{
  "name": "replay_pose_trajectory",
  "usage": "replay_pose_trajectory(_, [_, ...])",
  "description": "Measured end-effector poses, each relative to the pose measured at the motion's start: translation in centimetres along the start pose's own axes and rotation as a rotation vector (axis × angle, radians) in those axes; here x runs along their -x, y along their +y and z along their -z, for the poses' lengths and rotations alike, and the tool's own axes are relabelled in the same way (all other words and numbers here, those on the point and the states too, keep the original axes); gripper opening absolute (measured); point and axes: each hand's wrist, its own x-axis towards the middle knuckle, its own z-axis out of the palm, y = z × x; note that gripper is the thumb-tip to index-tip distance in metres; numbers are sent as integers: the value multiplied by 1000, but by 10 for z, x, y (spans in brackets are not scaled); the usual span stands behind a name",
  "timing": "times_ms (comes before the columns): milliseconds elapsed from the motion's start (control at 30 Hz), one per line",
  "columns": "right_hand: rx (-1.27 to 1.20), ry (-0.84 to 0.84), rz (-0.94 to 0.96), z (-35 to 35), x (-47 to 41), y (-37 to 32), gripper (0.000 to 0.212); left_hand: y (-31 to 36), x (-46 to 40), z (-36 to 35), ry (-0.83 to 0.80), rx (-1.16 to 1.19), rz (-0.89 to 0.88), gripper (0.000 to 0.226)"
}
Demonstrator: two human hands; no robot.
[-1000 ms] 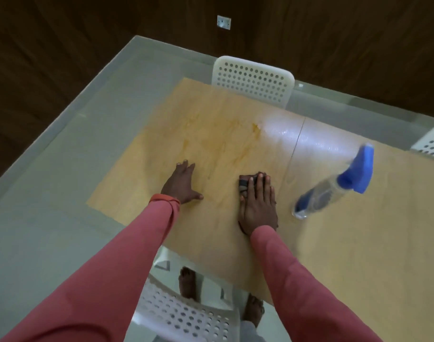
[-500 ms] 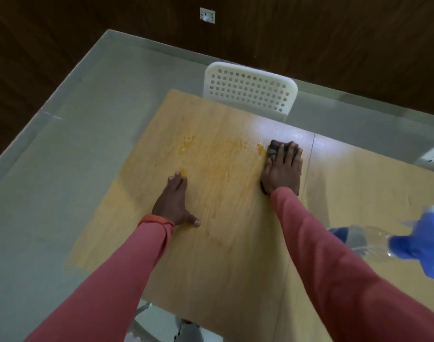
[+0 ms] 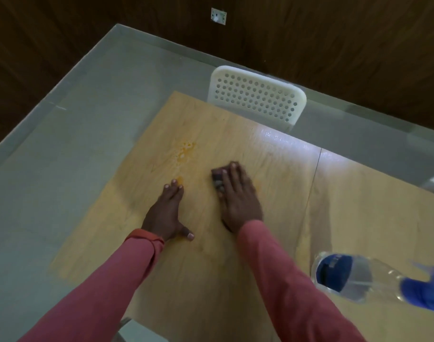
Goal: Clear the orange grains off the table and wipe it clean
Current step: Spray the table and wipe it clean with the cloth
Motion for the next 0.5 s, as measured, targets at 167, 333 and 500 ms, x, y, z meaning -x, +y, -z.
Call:
replay_pose_trajectory(167, [-5, 125, -526, 44, -54, 88, 66, 1, 0, 1, 22, 5, -2, 142])
replay_pose_trajectory(333, [59, 123, -263, 45, -145, 41, 67, 3, -2, 1, 11, -20, 0, 142])
replay_pose_trajectory(500, [0, -24, 73, 3, -10, -29, 61, 4, 0, 4, 3, -11, -5, 142])
